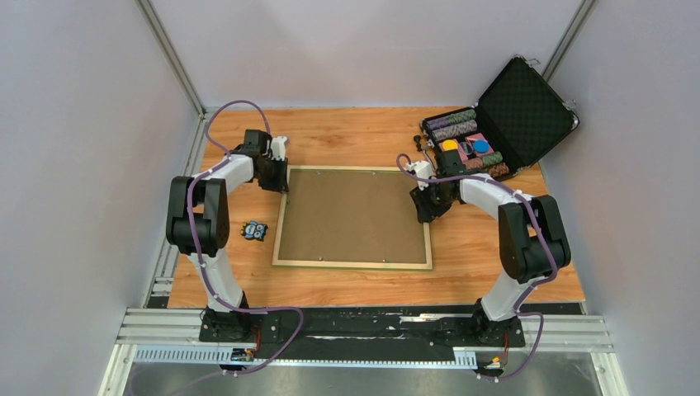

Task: Put the photo into the frame
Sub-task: Install the photo frame at the center of the board.

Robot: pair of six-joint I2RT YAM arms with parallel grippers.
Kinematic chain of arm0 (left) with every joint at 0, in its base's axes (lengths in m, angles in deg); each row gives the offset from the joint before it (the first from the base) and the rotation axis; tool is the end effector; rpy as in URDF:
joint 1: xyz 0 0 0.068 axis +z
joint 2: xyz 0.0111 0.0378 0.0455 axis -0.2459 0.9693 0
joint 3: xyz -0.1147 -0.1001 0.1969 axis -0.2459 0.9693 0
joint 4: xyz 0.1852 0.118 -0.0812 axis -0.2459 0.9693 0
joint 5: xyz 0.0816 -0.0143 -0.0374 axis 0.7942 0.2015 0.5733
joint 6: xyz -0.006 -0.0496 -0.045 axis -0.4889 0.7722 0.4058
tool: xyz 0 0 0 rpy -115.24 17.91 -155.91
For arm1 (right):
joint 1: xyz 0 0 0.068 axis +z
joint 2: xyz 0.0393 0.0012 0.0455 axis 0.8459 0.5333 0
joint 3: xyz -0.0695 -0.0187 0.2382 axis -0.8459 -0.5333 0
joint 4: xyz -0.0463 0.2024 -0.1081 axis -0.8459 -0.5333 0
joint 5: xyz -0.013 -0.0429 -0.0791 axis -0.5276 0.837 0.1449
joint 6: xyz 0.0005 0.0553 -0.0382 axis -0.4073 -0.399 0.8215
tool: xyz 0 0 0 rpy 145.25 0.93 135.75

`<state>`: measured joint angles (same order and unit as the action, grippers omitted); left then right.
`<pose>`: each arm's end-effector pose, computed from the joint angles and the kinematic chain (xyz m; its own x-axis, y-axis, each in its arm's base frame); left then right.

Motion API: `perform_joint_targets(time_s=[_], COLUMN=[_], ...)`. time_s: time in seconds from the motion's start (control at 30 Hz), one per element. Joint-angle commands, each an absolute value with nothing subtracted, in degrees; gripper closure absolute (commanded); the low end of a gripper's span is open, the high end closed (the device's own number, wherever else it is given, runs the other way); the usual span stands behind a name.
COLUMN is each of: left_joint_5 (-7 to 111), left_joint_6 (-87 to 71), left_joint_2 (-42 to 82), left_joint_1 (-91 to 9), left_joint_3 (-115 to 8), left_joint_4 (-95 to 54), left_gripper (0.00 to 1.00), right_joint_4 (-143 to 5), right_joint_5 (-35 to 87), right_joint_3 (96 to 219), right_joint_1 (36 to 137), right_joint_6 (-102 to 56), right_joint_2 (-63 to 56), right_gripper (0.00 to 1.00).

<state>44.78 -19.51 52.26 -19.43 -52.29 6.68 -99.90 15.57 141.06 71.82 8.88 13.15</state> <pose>0.3580 -0.0470 0.1497 -0.8754 0.0850 -0.4759 0.2187 0.9476 -0.2331 0.2881 0.0895 0.1445 -0.6843 -0.5885 -0.4307 -0.6907 0.7125 0.1239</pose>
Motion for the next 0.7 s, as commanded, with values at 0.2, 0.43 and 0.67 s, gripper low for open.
perform_joint_targets(time_s=[0.2, 0.43, 0.67], left_joint_5=[45.8, 46.1, 46.1], left_joint_6=[-21.8, -21.6, -20.4], left_joint_2=[52.5, 52.5, 51.1], left_joint_1=[-19.8, -19.8, -19.8], left_joint_3=[-52.8, -52.6, -51.3], left_joint_4=[5.8, 5.5, 4.5], left_gripper=[0.78, 0.78, 0.62], right_joint_4=[-98.5, -97.8, -98.4], right_joint_5=[17.5, 20.1, 13.5], right_joint_3=[141.7, 144.6, 145.1], right_joint_1=[72.4, 72.1, 71.1], right_joint_6=[21.5, 23.1, 14.1], right_joint_2=[14.3, 13.6, 7.1], right_gripper=[0.79, 0.61, 0.31])
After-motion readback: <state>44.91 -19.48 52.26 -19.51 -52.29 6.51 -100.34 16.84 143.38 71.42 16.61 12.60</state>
